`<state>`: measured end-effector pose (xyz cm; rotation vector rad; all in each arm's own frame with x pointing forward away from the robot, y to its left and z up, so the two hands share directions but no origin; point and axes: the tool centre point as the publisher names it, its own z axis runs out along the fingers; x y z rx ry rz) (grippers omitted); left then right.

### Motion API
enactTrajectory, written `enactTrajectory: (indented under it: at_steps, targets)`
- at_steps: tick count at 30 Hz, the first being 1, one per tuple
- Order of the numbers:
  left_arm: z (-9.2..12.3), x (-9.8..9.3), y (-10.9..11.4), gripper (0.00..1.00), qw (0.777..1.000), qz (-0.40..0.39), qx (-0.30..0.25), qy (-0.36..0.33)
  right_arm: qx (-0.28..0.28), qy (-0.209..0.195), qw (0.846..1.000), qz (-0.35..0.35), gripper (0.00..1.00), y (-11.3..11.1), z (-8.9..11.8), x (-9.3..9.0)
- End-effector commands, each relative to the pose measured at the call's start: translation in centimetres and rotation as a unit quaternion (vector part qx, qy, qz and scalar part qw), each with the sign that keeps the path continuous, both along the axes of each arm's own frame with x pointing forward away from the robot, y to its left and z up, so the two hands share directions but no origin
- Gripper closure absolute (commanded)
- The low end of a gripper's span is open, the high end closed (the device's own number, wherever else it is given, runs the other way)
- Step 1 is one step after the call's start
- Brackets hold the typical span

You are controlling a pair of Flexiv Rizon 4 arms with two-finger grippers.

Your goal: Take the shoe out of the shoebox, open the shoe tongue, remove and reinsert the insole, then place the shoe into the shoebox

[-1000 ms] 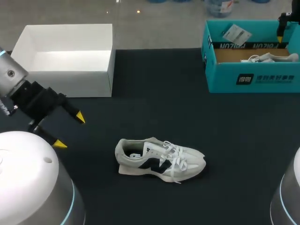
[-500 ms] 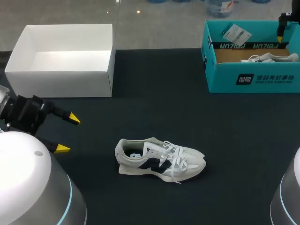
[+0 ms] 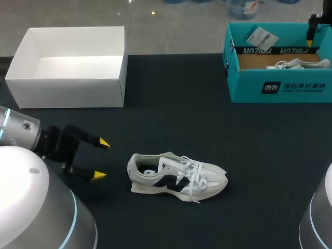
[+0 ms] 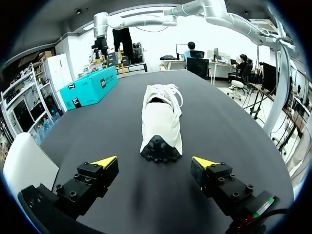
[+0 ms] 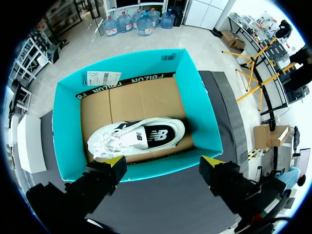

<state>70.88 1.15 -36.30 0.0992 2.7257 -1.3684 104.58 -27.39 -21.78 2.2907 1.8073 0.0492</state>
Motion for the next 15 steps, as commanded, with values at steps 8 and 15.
enactTrajectory:
  at_steps: [8, 15]
  targets:
    - [-0.4, 0.2, -1.0, 0.0, 1.0, 0.001, 0.003, 0.0, 0.0, 0.0, 1.0, -0.001, 0.0, 0.0, 0.0, 0.0]
    - [-1.5, -0.7, -1.9, 0.0, 1.0, -0.011, 0.001, 0.018, 0.0, 0.0, 1.0, -0.001, 0.0, 0.0, 0.0, 0.0]
